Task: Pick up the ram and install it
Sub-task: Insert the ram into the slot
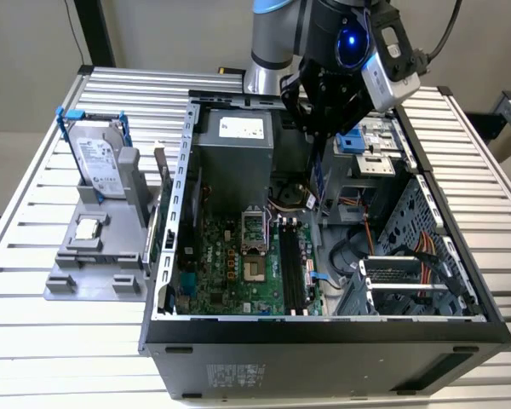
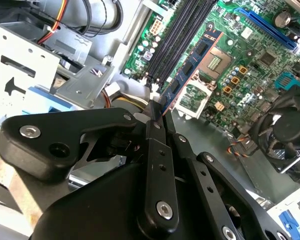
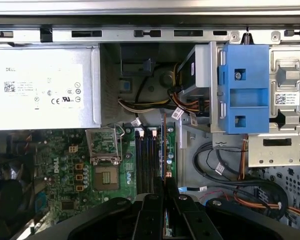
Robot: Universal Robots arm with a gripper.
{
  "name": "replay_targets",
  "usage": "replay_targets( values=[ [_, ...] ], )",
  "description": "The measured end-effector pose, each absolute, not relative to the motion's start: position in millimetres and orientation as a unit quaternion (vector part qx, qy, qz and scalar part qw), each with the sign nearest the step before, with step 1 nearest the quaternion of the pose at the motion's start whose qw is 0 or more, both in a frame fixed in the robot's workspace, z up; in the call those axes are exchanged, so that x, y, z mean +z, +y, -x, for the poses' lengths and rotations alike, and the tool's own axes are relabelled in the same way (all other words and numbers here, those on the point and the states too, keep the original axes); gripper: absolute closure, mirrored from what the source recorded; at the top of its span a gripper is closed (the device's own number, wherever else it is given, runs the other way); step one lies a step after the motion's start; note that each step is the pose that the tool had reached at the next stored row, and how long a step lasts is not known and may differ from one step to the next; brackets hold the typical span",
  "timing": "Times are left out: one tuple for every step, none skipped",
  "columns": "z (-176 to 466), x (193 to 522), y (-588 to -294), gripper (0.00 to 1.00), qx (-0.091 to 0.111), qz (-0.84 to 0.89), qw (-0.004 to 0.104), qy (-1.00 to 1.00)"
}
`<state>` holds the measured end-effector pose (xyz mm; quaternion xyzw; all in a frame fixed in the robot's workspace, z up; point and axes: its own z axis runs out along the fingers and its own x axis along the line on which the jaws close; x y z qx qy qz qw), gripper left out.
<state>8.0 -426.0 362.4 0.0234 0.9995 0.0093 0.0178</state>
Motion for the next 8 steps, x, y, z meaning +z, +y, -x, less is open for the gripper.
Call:
replay_targets(
  values=[
    [-8.0,362.1,-426.0,1.0,0.009,-0.023,0.018,1.0],
    [-8.0,361.7,-426.0,1.0,0.009,-0.023,0.018,1.0],
    [-8.0,361.3,-426.0,1.0,0.009,-0.023,0.018,1.0],
    [-8.0,360.7,-426.0,1.0,0.009,-0.023,0.018,1.0],
    [-8.0,360.2,-426.0,1.0,0.009,-0.023,0.018,1.0],
    [-8.1,359.7,-426.0,1.0,0.009,-0.024,0.018,1.0],
    [-8.5,359.1,-426.0,1.0,0.008,-0.024,0.018,1.0],
    [-9.0,358.6,-426.0,1.0,0.008,-0.024,0.018,1.0]
  ],
)
